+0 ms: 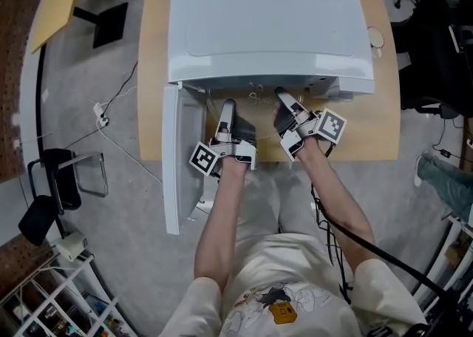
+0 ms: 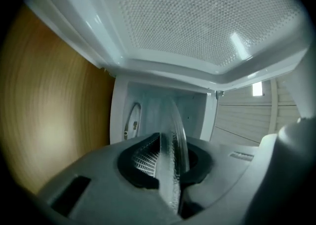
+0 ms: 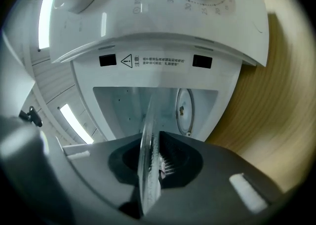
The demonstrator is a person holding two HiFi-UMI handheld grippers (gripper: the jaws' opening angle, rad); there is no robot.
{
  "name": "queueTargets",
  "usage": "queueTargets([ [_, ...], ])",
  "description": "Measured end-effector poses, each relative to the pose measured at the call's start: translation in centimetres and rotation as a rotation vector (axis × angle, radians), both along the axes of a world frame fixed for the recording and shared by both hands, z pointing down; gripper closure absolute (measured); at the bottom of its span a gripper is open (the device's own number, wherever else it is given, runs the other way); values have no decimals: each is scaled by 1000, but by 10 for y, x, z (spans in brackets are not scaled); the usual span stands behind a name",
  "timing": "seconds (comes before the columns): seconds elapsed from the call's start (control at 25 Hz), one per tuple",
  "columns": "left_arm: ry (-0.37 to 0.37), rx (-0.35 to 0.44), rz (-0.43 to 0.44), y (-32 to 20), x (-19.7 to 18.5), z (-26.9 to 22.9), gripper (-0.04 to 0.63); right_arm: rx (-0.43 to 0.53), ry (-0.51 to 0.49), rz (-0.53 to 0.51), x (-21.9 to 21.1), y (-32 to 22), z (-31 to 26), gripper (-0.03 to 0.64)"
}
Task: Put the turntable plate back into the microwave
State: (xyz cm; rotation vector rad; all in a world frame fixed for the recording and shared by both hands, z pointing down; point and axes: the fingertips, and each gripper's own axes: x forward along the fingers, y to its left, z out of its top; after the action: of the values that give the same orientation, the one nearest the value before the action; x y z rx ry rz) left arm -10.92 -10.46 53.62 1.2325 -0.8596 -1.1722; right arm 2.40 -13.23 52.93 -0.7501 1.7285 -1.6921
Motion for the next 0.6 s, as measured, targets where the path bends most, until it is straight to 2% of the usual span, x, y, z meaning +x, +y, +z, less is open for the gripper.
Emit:
queueTargets([
  [0.08,19,17,-3,-4,-2,-2,560,19,-33,9,-2,-3,-5,564],
  [0.16,28,27,-3,-8,-2,-5,556,31,-65,3,-6,-2,-10,489],
  [0.24,30,29,7,-11,-2,-5,555,33,-77,-12,-10,2,-12,469],
  [0.48,42,21,2,-15,-4,-3,555,37,-91,-87,-35,26,-11,457],
  [0.6,38,15,1,-20,-2,-2,555,11,-28,-82,-43,26,-2,511],
])
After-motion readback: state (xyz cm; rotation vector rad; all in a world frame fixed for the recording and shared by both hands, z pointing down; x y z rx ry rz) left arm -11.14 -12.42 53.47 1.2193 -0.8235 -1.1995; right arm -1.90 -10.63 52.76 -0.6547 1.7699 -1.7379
